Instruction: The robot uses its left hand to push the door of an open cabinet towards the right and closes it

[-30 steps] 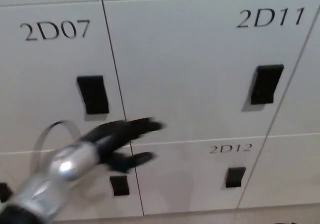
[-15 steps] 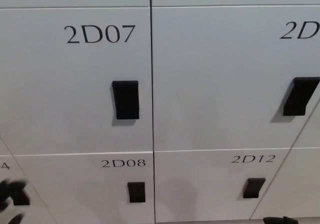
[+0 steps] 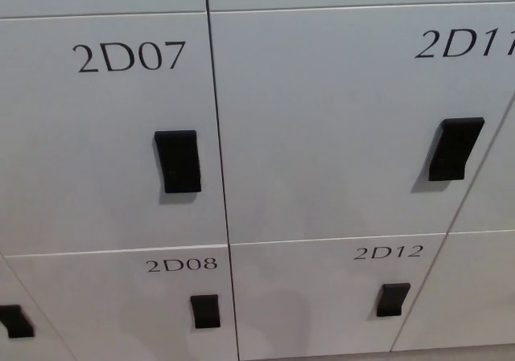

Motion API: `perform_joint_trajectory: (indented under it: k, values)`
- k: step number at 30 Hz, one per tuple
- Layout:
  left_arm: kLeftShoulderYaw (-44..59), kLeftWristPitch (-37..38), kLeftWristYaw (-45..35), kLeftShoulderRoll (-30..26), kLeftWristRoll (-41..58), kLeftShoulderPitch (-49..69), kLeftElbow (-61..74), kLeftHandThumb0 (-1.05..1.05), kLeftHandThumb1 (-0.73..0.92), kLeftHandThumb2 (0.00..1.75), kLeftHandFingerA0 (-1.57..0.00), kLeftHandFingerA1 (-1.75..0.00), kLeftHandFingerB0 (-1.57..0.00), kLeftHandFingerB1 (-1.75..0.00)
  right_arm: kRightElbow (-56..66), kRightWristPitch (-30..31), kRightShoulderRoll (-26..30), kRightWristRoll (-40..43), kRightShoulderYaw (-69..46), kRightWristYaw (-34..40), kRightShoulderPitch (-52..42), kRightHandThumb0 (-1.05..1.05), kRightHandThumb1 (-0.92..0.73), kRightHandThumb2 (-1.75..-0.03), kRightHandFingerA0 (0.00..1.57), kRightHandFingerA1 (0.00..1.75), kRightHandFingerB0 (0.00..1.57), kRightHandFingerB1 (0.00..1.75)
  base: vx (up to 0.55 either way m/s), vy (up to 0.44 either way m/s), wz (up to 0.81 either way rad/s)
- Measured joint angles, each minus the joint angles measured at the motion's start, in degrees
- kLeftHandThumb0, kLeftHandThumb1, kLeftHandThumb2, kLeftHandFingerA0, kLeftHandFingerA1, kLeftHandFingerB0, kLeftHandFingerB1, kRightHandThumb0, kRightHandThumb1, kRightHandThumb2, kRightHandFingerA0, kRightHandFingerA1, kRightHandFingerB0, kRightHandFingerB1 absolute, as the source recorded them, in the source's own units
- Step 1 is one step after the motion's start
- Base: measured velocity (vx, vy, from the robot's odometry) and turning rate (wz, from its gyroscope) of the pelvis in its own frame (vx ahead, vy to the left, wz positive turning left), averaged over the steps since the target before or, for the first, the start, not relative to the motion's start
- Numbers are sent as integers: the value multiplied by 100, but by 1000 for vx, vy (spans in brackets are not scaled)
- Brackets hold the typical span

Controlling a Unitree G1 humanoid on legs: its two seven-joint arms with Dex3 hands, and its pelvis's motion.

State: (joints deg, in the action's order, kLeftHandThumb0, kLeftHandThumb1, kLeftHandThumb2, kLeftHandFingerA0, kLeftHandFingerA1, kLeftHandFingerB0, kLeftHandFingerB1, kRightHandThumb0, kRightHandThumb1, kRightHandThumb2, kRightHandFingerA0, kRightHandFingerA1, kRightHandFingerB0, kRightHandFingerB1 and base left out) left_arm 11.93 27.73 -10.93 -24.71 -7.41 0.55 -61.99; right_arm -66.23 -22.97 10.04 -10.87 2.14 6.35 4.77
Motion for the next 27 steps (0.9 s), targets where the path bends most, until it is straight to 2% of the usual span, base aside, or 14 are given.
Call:
perform_joint_trajectory:
  k: [2, 3, 9, 10, 16, 27]
  values:
    - [3, 61, 12, 0, 26, -28, -62, -64, 92, 72, -22, -32, -18, -30, 44, -25, 0, -1, -1, 3, -32, -56, -90, -66, 25, 33, 21, 30, 0, 0, 0]
    - [3, 74, 13, 0, 34, -32, -77, -32, 62, 115, -1, -46, -1, -46, 58, -30, -1, -3, 2, 6, -38, -59, -89, -66, 26, 34, 21, 30, 0, 0, 0]
    - [2, 162, 14, 0, 112, -49, -198, -32, 62, 115, -1, -46, -1, -46, 116, -62, -1, -5, 8, 29, -63, -59, -89, -66, 26, 34, 21, 30, 0, 0, 0]
    - [-1, 175, 14, 0, 121, -62, -220, -63, 92, 73, -23, -33, -16, -30, 119, -62, -1, -5, 7, 31, -63, -57, -89, -67, 25, 33, 21, 30, 0, 0, 0]
    - [-26, 205, 73, 39, 144, -165, -397, -61, 92, 72, -24, -34, -19, -31, 72, -127, -34, 62, -144, -8, 84, -53, -87, -66, 29, 35, 23, 32, 0, 0, 0]
    - [-145, 205, 214, 41, 147, -442, -564, -64, 92, 72, -23, -33, -16, -29, -63, -124, -71, 85, -204, 42, 500, -54, -89, -66, 27, 34, 23, 30, 0, 0, 0]
